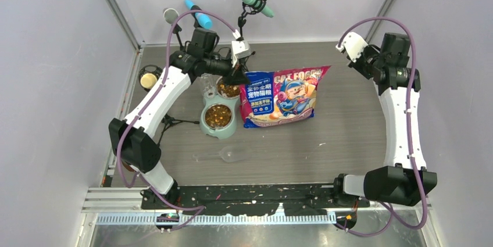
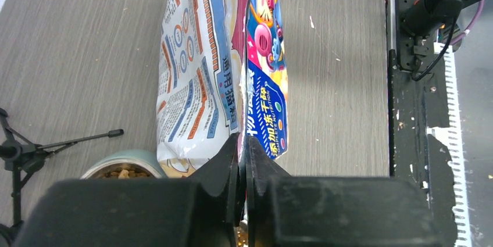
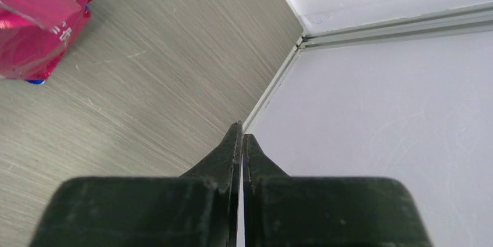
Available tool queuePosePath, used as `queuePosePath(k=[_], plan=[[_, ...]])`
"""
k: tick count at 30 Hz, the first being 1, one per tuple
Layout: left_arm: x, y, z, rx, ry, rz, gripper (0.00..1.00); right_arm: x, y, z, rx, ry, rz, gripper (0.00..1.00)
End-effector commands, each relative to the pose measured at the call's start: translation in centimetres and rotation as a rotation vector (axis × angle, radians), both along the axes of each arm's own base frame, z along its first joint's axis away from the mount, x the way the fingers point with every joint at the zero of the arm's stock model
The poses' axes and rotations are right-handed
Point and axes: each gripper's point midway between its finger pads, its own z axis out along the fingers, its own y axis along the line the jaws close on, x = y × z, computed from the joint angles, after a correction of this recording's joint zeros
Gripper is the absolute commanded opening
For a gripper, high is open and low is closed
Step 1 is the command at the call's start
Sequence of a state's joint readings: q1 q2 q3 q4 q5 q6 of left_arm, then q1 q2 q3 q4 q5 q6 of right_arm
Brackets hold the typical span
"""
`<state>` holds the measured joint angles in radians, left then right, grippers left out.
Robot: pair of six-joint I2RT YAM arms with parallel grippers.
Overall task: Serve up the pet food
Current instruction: Close the pet food bag at the center of the board.
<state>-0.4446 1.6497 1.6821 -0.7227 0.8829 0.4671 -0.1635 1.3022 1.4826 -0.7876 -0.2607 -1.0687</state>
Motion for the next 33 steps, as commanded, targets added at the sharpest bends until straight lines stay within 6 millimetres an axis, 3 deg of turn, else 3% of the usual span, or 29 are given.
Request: queuePosePath(k=[1,3,5,7,9,13,18,22,28,33], plan=[[-1.2,0.7,2.3,-0.031,0.018,0.025,0.27,0.7,0.6,3.9,0.061,-0.177,-0.023,0.05],[-1.3,0.4,2.7,-0.038,0.019,0.022,0.47,0.7,1.2,4.5,0.11,-0.202,-0.022,0.05],[-1.4,0.1,3.0,-0.042,0.018,0.02,0.55,0.5,2.4,5.2,0.173,-0.224,0.007,0.2],[-1.5,0.0,3.4,-0.049,0.017,0.016,0.59,-0.1,4.6,6.2,0.254,-0.254,0.09,0.47],[-1.7,-0.2,3.8,-0.053,0.015,0.009,0.61,-0.7,6.7,6.7,0.331,-0.261,0.158,0.62],[-2.2,-0.4,4.2,-0.059,0.01,-0.003,0.62,-2.2,11.7,6.8,0.435,-0.222,0.348,0.72],[-2.2,-0.7,3.9,-0.046,0.0,0.001,0.59,-3.9,19.9,5.4,0.473,-0.115,0.602,0.74],[-1.8,-0.6,3.5,-0.021,-0.019,0.024,0.54,-4.3,24.9,4.6,0.485,-0.046,0.728,0.74],[-1.2,-0.5,3.1,0.001,-0.034,0.052,0.44,-3.8,29.9,3.8,0.432,-0.013,0.832,0.69],[-1.1,-0.5,2.9,0.004,-0.032,0.053,0.36,-3.2,32.0,2.4,0.387,0.035,0.87,0.57]])
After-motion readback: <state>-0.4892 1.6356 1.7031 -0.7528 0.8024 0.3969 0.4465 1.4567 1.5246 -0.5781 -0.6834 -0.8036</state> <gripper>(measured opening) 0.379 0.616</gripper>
